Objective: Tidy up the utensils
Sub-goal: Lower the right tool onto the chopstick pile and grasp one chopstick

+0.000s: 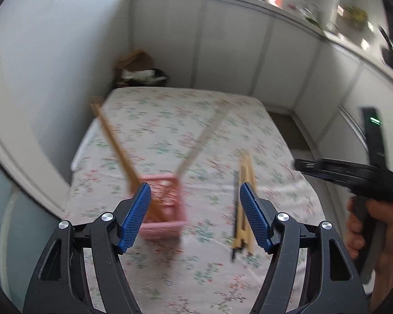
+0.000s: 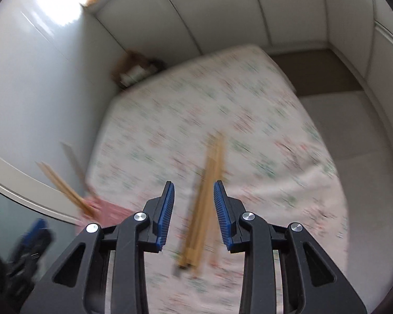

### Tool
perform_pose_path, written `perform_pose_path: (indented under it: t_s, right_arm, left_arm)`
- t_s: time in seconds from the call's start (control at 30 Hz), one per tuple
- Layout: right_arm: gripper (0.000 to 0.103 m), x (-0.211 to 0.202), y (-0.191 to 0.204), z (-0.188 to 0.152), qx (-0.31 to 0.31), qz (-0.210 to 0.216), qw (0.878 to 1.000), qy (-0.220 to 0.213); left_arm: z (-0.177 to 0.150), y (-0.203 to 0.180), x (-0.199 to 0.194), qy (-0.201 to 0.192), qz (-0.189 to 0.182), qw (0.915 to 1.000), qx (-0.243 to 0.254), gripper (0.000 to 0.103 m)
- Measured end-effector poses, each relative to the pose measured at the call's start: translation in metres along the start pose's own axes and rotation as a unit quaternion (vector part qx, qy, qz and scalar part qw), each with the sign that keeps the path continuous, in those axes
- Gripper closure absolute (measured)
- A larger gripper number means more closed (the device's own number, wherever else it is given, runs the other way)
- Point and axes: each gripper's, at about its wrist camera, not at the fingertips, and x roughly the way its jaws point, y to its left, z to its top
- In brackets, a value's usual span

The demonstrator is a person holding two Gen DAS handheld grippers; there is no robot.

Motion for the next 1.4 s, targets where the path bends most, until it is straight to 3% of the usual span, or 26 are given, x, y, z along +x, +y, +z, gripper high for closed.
perform_pose_path:
  t_s: [0.13, 0.2, 0.4, 0.67, 0.97, 1.03, 1.2, 1.4]
  right_arm:
    - [0.081, 0.039, -0.016, -0.010, 0.005, -0.003, 0.998, 0.057]
    - [0.082, 0.052, -0.018, -0.013, 0.002, -0.008, 0.997, 0.072]
    - [0.083, 0.086, -0.015, -0.016, -0.010, -0.008, 0.995, 0.100]
    - [0.086, 0.110, 0.000, -0.003, -0.044, -0.040, 0.993, 0.105]
    - [0.094, 0.133, 0.005, 0.009, -0.070, -0.063, 0.989, 0.115]
    - [0.095, 0.126, 0.004, 0.009, -0.063, -0.050, 0.989, 0.120]
    - [0.096, 0.077, -0.012, 0.023, -0.037, -0.016, 0.996, 0.077]
    - [0.096, -0.008, -0.044, 0.035, 0.016, 0.021, 1.000, -0.005]
  left_arm:
    - [-0.011, -0.030, 0.017, 0.026, -0.019, 0.9991, 0.027, 0.036]
    - [-0.016, -0.039, 0.028, 0.047, -0.032, 0.9982, 0.020, 0.036]
    - [-0.025, -0.040, 0.049, 0.086, -0.025, 0.9959, -0.011, 0.036]
    - [-0.030, -0.025, 0.063, 0.109, -0.022, 0.9930, -0.040, 0.036]
    - [-0.034, -0.027, 0.064, 0.116, -0.021, 0.9925, -0.033, 0.040]
    - [-0.035, -0.029, 0.066, 0.120, -0.023, 0.9920, -0.032, 0.040]
    - [-0.036, -0.042, 0.072, 0.124, -0.033, 0.9915, -0.022, 0.044]
    - [-0.034, -0.071, 0.106, 0.141, -0.040, 0.9892, 0.008, 0.050]
